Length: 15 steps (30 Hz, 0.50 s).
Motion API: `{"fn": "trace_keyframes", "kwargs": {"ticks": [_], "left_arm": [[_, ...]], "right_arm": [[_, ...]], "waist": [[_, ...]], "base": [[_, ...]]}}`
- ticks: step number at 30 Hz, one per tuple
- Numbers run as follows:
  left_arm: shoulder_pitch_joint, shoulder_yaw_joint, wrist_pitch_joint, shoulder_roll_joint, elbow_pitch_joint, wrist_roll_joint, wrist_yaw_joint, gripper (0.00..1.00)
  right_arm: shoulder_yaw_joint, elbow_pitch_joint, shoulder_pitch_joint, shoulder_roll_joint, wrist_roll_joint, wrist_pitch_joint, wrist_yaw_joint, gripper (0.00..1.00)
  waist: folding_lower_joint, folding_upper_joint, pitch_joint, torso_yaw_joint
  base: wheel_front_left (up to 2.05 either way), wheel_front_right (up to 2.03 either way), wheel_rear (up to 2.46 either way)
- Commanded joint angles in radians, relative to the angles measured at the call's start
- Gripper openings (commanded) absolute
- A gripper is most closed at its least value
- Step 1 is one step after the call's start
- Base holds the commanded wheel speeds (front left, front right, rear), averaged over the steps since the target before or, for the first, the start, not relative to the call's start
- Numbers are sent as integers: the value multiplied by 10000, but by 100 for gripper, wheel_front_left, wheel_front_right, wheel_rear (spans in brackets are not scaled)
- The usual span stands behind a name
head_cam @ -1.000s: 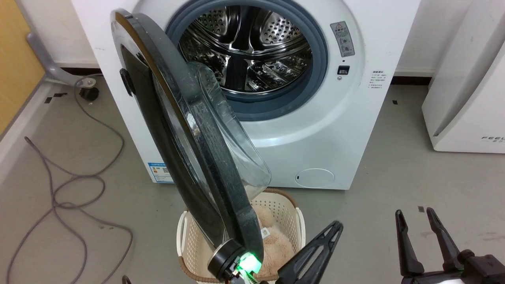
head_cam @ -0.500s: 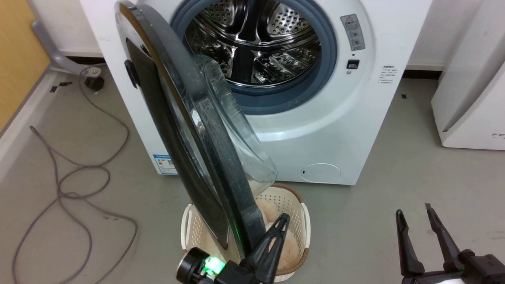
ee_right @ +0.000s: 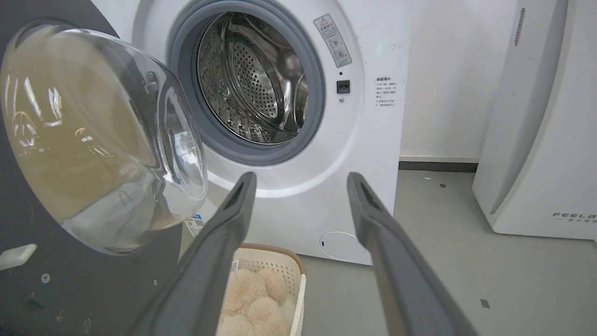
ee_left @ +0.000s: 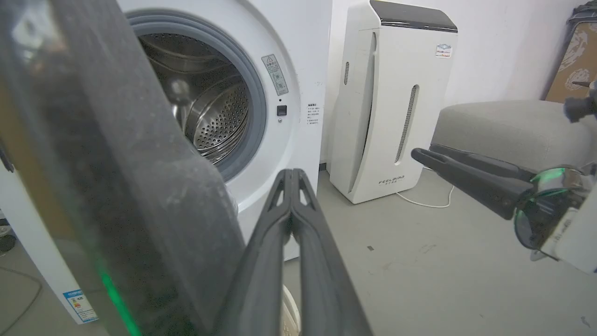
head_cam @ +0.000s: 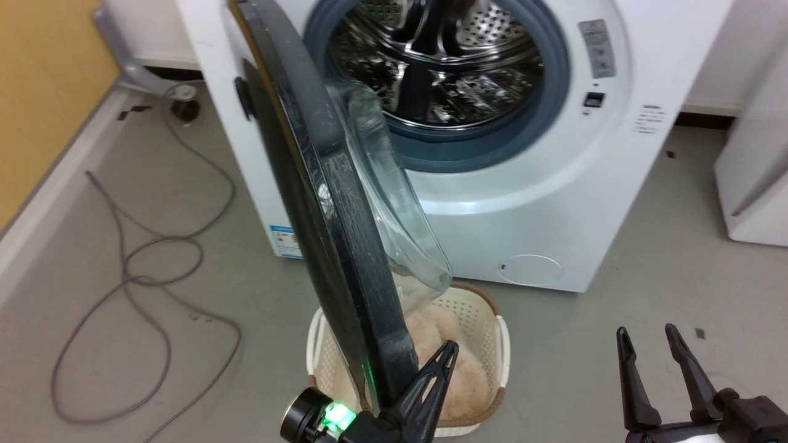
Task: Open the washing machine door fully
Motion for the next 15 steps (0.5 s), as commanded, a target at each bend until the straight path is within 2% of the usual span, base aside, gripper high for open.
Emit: {"fn": "trace_keyframes", "kwargs": {"ticks": [1, 15], "left_arm": [[77, 231, -42, 159, -36, 49, 97, 0], [755, 286, -42, 514, -771, 222, 361, 0]], "right_arm": [[24, 38, -44, 43, 27, -42, 8, 100], [209, 106, 56, 43, 117, -42, 8, 100]], "waist": [[0, -1, -23, 208], [0, -1, -211, 1769]], "base": [[0, 0, 0], [0, 0, 0]]}}
